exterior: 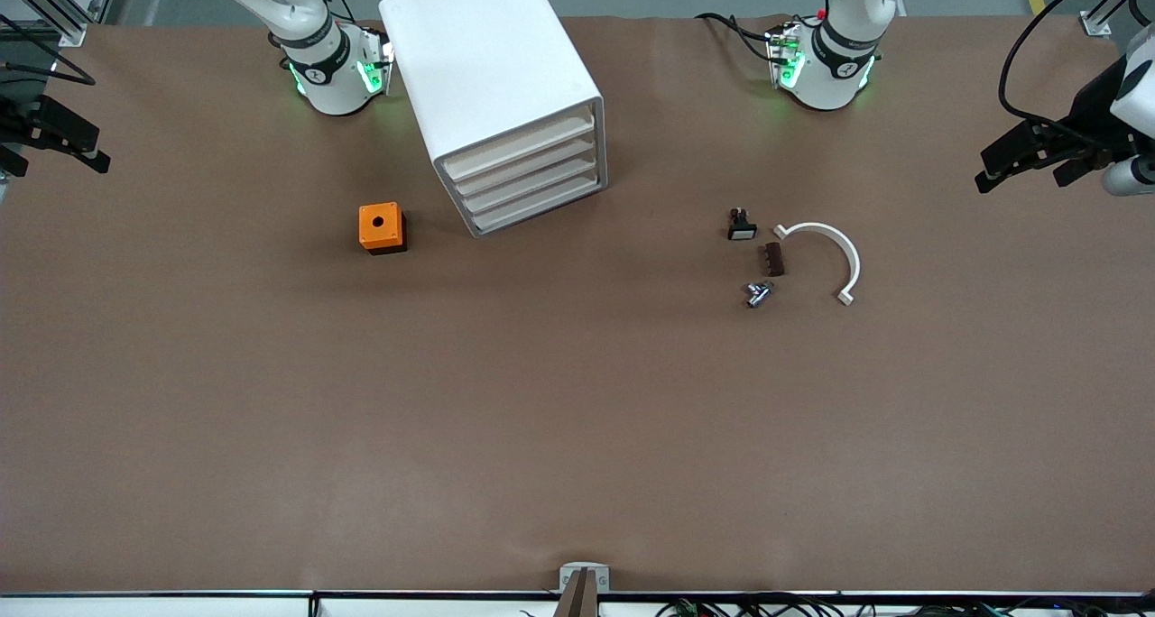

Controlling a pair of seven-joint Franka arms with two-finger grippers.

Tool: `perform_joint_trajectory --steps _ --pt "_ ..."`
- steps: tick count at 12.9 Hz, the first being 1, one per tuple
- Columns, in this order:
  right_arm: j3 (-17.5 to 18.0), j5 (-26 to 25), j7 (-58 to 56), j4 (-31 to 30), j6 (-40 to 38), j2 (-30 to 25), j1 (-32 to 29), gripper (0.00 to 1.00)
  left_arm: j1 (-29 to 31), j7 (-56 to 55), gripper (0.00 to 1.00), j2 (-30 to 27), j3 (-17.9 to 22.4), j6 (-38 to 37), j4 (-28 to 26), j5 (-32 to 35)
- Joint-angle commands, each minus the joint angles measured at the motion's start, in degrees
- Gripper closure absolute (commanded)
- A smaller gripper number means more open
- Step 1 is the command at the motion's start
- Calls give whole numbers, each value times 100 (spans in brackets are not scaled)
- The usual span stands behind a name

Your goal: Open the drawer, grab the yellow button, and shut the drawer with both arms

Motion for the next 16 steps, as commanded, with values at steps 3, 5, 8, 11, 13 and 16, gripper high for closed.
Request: perform_joint_trajectory --steps 3,5,8,11,13,16 --pt "84 -72 -82 -131 63 -142 -133 0 12 95 0 45 3 -111 135 93" --pt "84 -72 -82 -131 71 -151 -125 0 29 86 0 54 12 -111 135 93" --pt "84 -72 -82 -131 71 -142 -125 0 416 17 0 150 20 -119 109 93" --pt "84 -72 -82 -122 80 -151 -125 0 662 86 0 430 20 -102 135 84" --pt "84 -72 -82 -122 89 -142 -125 0 680 95 0 606 20 3 144 93" --pt "93 -72 -73 -122 80 -142 -125 0 671 86 0 1019 12 117 135 110"
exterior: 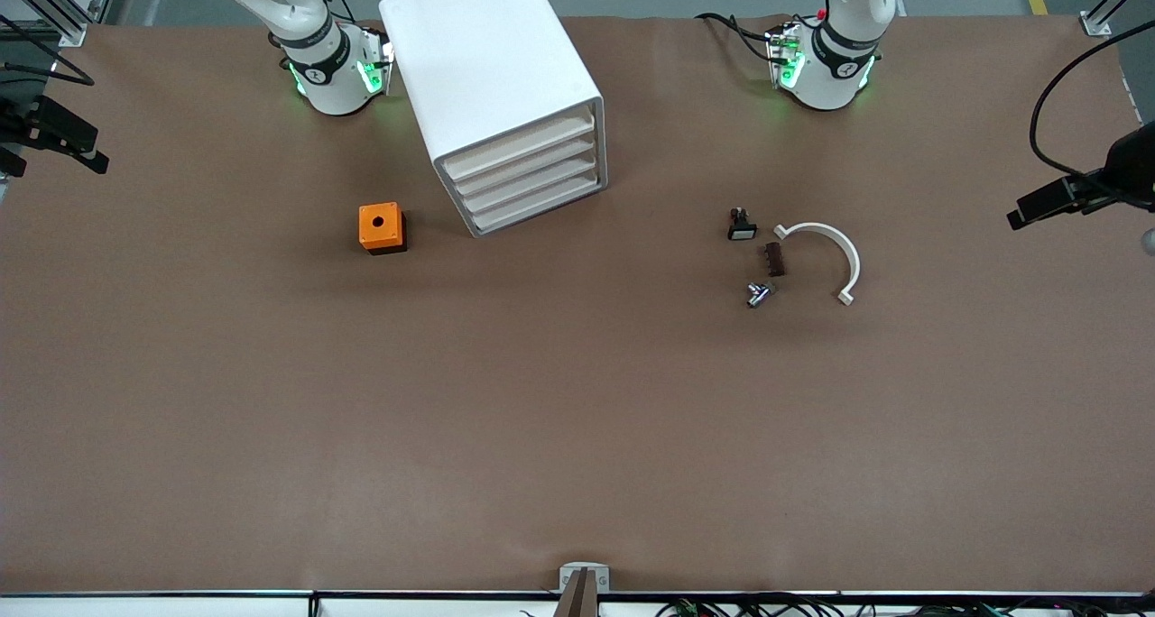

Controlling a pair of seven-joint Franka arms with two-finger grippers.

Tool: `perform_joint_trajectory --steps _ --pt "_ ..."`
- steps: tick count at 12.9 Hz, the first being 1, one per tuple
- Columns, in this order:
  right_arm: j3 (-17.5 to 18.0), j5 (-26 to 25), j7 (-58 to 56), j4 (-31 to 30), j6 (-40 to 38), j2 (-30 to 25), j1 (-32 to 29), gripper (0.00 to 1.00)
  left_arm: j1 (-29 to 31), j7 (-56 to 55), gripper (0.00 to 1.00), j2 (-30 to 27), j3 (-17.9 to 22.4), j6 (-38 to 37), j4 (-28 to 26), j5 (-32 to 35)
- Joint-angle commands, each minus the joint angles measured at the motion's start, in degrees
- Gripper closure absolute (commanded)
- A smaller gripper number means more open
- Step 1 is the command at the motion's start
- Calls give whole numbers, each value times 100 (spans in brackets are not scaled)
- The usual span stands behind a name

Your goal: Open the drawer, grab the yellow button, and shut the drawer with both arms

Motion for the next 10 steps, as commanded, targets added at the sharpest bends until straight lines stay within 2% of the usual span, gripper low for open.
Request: perform_joint_trajectory --steps 1,6,10 --pt "95 -61 -81 -121 57 -148 -124 0 -31 75 0 434 -25 64 126 108" --pt "95 -69 -81 -121 57 -148 -124 0 -277 23 0 989 -104 65 135 99" --pt "95 -96 -73 -112 57 -139 -124 0 -856 -546 0 1402 -121 -189 292 12"
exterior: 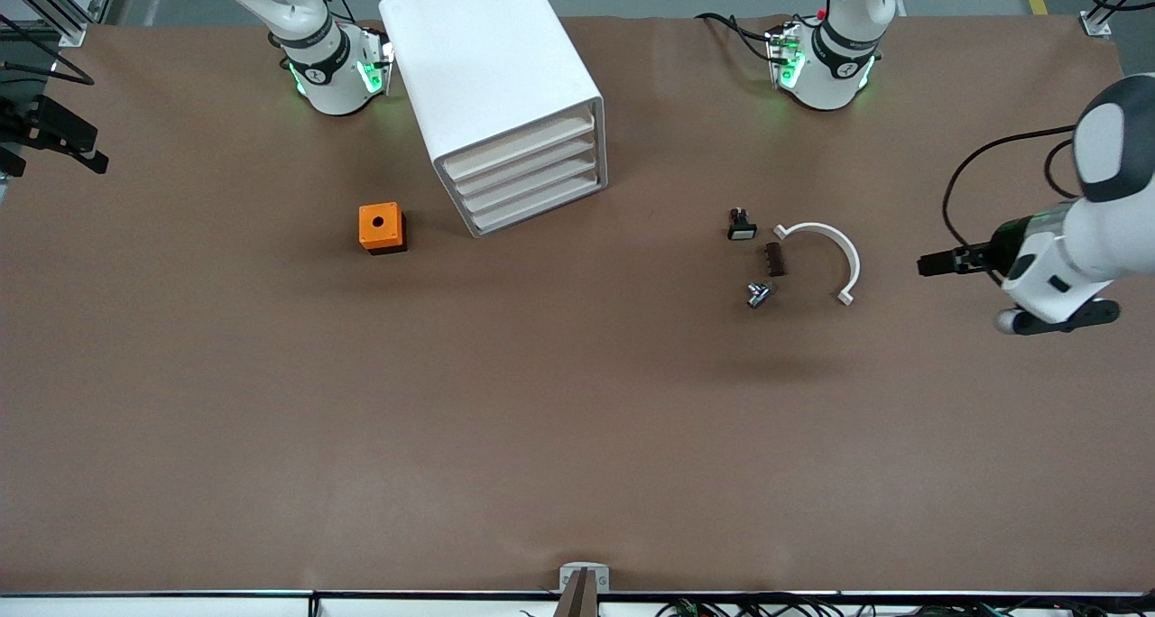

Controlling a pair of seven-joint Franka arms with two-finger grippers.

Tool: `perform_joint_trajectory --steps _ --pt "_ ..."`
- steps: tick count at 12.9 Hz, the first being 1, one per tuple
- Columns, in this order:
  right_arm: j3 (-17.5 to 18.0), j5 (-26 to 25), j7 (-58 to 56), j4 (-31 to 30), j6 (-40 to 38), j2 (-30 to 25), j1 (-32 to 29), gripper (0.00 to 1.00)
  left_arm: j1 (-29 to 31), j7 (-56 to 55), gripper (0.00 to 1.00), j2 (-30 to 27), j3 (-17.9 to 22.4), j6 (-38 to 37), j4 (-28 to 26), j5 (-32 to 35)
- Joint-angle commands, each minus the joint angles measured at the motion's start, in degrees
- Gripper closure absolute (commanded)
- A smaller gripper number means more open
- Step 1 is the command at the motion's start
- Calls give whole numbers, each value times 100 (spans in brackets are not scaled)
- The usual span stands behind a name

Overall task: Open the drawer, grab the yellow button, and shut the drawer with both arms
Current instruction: 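Reach the left gripper to the white cabinet's drawer handle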

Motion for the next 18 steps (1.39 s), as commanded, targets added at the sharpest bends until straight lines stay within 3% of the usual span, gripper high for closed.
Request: perform_joint_trajectory --steps 1,9,13,18 --pt "94 -81 -80 -110 61 -133 -124 0 -435 -714 0 351 -18 -464 412 -109" --pt "103 -81 -71 -110 79 -142 -124 0 -1245 -5070 0 1134 -9 -1317 957 -2419" --pt "94 -11 7 -145 26 -186 -124 0 -1631 -7865 0 1556 -26 -1933 1196 -3123" --pt "94 15 78 -154 26 -204 -124 0 -2080 -9986 0 2083 -18 -2163 1284 -3941"
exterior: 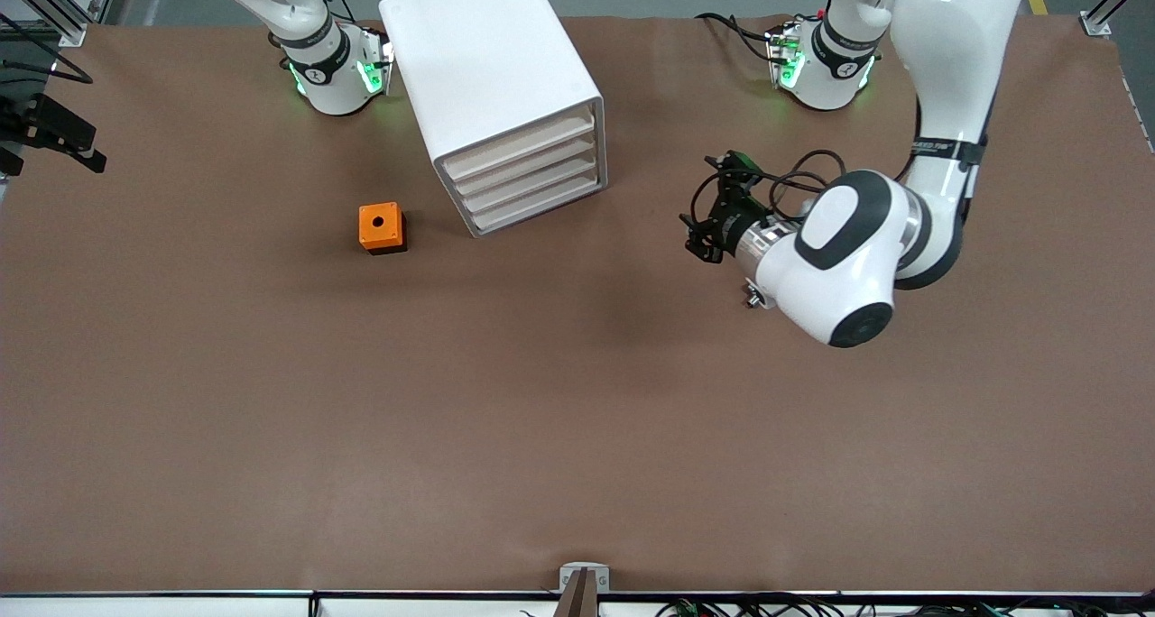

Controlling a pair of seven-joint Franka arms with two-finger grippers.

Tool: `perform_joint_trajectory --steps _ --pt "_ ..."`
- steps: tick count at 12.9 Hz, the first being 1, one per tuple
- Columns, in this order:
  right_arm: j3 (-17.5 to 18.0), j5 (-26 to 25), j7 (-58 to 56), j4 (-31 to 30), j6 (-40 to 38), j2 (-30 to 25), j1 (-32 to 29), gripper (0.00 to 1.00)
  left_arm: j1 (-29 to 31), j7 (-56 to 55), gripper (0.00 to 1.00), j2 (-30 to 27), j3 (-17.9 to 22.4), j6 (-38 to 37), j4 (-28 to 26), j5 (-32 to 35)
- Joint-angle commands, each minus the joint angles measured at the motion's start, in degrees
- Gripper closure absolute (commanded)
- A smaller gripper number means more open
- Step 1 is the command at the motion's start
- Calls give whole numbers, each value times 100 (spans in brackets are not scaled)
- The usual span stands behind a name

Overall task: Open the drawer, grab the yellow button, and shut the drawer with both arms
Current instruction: 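Reach the left gripper to the white cabinet's drawer handle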

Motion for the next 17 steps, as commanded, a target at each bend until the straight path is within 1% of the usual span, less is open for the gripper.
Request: perform_joint_trajectory --steps 1,6,7,9,12,13,17 --pt "99 30 189 -147 8 -178 -115 0 -174 -871 0 432 38 -179 235 -505" --pt "99 38 296 -156 16 -187 -97 0 -534 -1849 1 899 38 -179 235 -1341" --pt "99 38 296 -165 8 -195 -97 0 -613 -1937 5 952 38 -179 235 -1499" --pt "99 117 426 -182 8 -204 -97 0 -771 -2148 21 1057 38 -170 235 -1772" --pt "108 126 507 -182 8 -204 -80 0 -1009 -2403 39 1259 47 -153 235 -2054" --pt "108 126 507 -182 8 -204 -80 0 -1088 -2430 43 1321 47 -135 226 -2124" --pt "99 126 507 -182 -1 -204 -89 0 -1343 -2439 44 1400 56 -13 226 -2283"
